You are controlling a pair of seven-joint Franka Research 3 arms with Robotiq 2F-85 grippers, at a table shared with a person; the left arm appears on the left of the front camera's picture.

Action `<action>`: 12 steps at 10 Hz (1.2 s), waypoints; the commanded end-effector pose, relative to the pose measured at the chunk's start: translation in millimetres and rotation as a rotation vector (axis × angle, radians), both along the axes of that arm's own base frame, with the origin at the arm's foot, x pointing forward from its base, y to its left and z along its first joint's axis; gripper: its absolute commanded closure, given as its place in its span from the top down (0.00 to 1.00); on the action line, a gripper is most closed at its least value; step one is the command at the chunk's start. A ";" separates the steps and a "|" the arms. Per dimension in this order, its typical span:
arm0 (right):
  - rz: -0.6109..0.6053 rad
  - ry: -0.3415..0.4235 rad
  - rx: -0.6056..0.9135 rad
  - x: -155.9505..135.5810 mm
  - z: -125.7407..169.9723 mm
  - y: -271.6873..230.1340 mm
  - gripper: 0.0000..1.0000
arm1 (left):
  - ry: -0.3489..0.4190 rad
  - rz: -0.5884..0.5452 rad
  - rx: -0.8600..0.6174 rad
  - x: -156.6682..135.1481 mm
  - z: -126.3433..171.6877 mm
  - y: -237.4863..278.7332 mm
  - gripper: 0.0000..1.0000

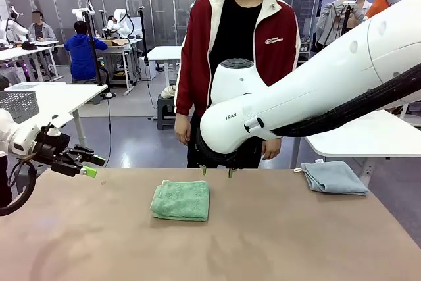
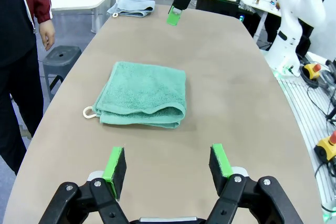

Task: Fold the towels and place them in the basket.
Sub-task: Stack the folded Towel with hook on the right side of the table.

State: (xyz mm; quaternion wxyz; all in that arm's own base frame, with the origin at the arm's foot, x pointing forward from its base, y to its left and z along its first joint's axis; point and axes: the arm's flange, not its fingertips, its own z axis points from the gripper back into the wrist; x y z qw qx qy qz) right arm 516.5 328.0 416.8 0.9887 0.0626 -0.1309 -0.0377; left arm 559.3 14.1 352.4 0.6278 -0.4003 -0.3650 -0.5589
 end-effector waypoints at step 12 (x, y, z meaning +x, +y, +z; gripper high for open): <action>-0.147 0.081 0.105 4.0 -96.3 26.6 0.79 | -0.001 -0.017 -0.003 2.2 1.2 0.9 0.81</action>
